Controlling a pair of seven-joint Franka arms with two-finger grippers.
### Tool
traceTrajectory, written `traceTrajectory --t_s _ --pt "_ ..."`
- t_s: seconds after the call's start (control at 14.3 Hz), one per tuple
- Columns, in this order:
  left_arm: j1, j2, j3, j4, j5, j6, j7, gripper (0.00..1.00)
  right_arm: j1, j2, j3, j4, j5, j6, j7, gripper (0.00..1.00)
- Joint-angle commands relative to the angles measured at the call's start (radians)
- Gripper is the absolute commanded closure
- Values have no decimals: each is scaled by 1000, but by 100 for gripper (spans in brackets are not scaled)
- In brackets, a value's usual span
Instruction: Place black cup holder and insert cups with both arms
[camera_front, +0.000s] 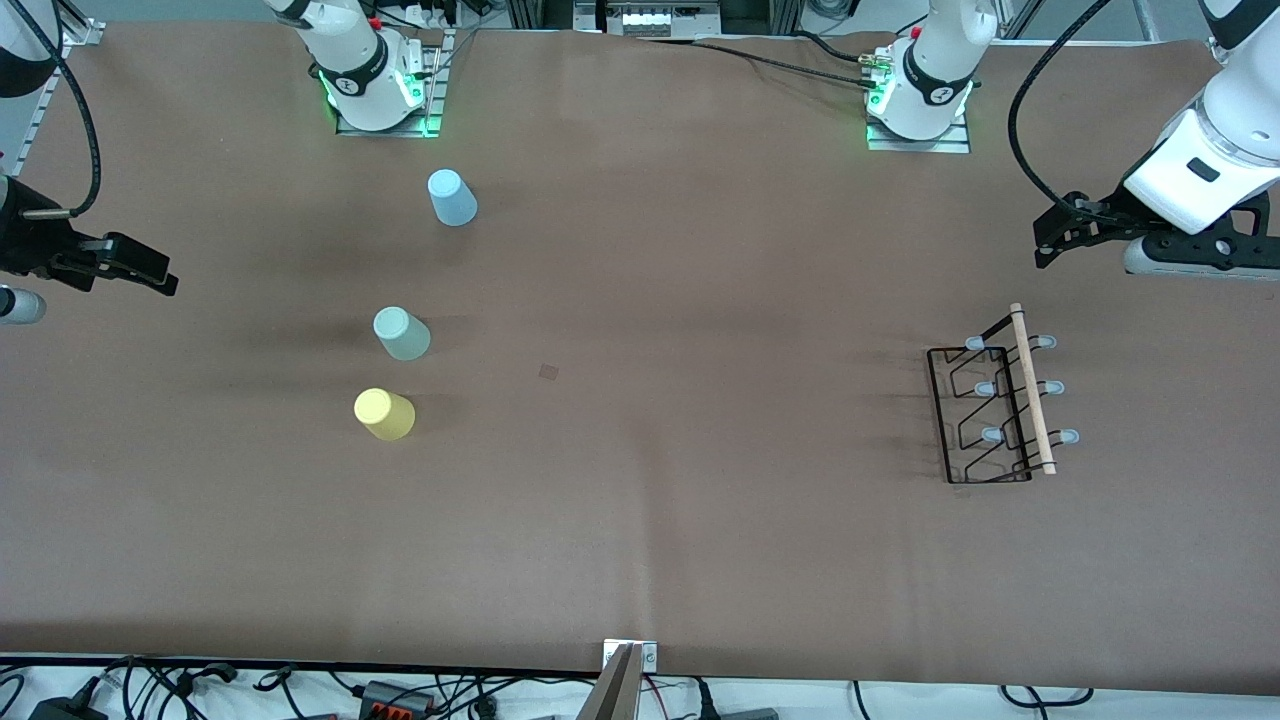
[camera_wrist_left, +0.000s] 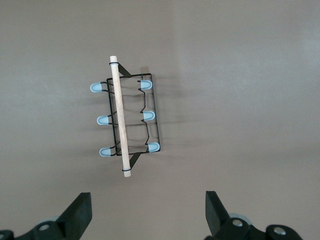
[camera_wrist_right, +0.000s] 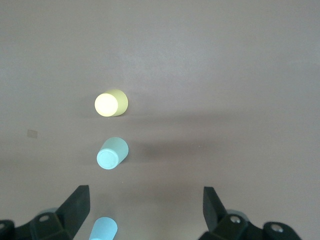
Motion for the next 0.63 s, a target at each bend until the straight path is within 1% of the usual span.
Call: traceTrajectory --t_s 0.0,0.21,0.35,0.56 --pt "0 12 -1 30 -24 -24 13 0 0 -4 1 4 16 -11 -5 0" --pt "0 12 -1 30 -24 -25 13 0 -3 -3 -1 7 18 -25 -10 0" --pt "0 12 -1 30 -23 -25 14 0 -1 0 1 1 16 -57 -14 0" --pt "0 12 -10 30 -17 -25 8 0 0 65 5 1 21 -130 -23 0"
